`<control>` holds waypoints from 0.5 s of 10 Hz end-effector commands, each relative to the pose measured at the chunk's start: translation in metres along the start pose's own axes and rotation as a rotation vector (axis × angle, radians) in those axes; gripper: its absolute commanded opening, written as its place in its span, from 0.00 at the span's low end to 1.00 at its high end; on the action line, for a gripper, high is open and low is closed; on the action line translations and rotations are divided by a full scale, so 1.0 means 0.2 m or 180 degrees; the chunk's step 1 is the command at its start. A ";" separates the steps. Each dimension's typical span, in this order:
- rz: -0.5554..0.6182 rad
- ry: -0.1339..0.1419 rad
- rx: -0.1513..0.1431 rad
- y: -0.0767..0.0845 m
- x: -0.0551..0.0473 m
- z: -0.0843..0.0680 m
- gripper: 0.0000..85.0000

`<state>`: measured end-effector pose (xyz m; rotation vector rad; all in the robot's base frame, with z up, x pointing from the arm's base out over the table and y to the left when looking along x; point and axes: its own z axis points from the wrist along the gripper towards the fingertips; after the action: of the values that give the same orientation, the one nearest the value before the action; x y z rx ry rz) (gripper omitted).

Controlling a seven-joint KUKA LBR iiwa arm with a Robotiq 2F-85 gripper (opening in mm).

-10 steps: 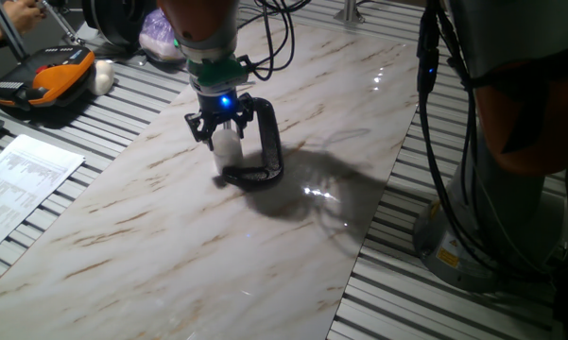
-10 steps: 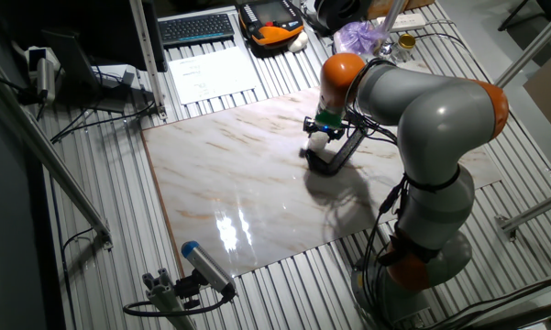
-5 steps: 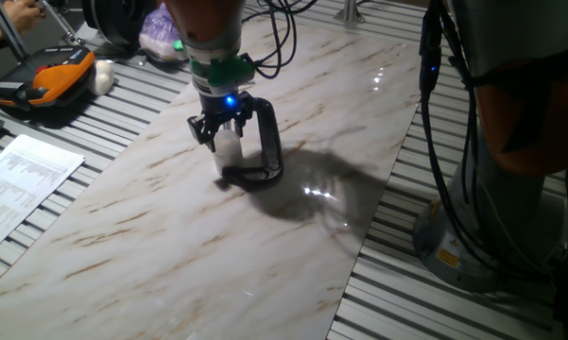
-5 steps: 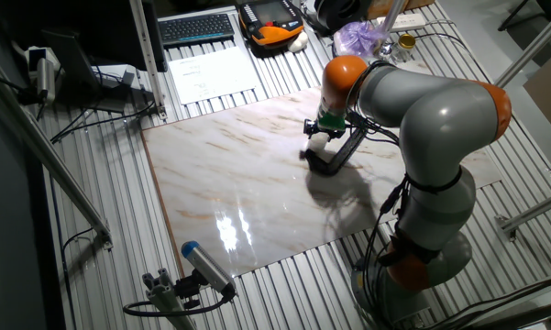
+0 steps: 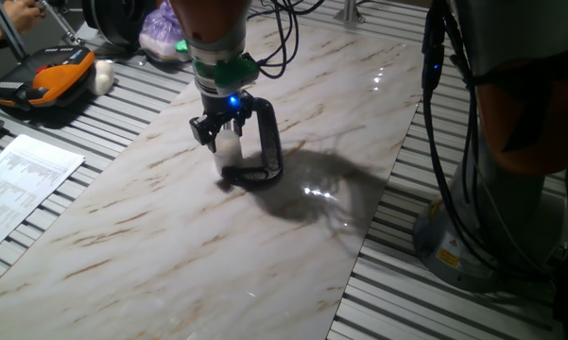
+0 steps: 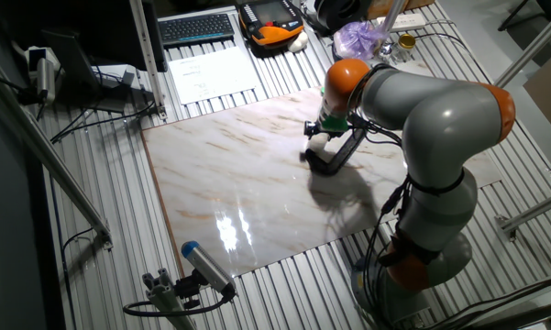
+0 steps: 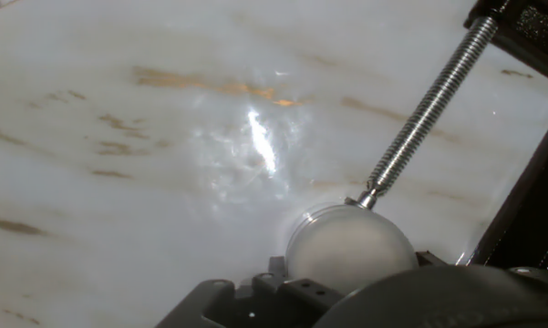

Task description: Unscrew the lid from the jar

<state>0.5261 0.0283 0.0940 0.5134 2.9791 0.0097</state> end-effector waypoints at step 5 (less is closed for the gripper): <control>-0.0384 -0.0104 -0.0017 0.00 0.00 0.00 0.60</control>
<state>0.5269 0.0283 0.0944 0.3253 2.9694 -0.0055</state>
